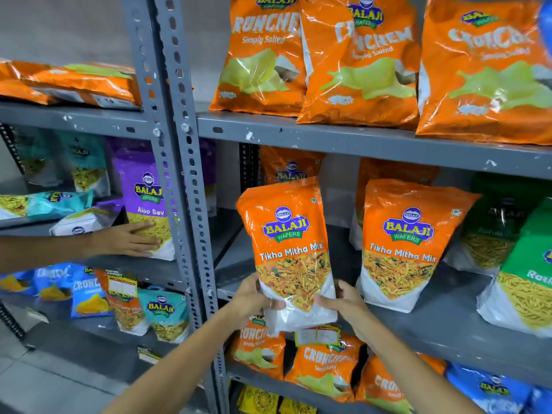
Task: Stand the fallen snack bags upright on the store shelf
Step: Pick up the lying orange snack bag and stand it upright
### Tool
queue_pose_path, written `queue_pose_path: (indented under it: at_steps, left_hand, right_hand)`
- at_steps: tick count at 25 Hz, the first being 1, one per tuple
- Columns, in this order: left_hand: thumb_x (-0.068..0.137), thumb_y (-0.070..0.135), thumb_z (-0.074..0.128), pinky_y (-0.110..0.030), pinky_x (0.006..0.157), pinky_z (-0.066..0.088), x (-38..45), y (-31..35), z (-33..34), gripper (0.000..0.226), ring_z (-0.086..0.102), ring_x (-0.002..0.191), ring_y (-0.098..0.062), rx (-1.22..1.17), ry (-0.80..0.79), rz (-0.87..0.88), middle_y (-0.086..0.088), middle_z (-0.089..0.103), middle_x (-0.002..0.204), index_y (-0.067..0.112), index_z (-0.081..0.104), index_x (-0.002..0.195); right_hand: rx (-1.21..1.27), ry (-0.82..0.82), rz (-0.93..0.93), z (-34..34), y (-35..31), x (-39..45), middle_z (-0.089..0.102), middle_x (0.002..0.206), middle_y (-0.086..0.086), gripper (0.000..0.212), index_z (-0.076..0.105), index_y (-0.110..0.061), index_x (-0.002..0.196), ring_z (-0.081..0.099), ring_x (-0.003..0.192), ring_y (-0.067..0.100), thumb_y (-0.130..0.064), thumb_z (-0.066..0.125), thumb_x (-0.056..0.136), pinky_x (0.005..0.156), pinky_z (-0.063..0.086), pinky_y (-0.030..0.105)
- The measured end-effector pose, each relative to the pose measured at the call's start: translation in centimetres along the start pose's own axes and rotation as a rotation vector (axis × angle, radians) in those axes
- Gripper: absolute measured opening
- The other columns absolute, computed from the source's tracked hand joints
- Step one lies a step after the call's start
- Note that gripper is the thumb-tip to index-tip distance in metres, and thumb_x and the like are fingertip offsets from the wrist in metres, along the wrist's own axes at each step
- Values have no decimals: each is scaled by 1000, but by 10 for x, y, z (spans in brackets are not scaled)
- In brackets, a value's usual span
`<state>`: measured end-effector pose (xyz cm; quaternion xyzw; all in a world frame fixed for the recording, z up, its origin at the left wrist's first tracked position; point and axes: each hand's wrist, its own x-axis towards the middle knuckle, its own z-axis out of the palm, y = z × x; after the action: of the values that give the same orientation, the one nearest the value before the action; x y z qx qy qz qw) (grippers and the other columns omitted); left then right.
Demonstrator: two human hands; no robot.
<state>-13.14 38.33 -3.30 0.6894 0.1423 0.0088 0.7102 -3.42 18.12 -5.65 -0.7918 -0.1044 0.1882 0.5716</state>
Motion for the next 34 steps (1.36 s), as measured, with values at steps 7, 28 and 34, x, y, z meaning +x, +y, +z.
queue_pose_path:
  at_steps: [7,28,34]
  left_hand:
    - [62,-8,78,-36,70,60,-6,20,-15,50,70,89,-17,60,-30,133,-1,75,94,17,61,102]
    - [88,12,56,-8,85,49,89,-33,-49,43,52,117,-18,182,83,223,-2,55,123,7,42,127]
    - [94,18,45,-50,108,38,124,-34,-34,46,44,129,-32,312,206,11,-13,47,141,14,33,139]
  right_hand:
    - [148,-12,-90,2,-17,-15,55,95,-25,61,50,-41,92,51,85,-7,-40,83,41,68,47,9]
    - [55,13,-159,62,8,81,52,126,-2,66,37,-18,132,47,119,16,-13,72,77,98,40,32]
    - [23,99,-133,57,3,95,50,132,3,71,31,-18,138,46,124,21,-15,70,78,105,41,43]
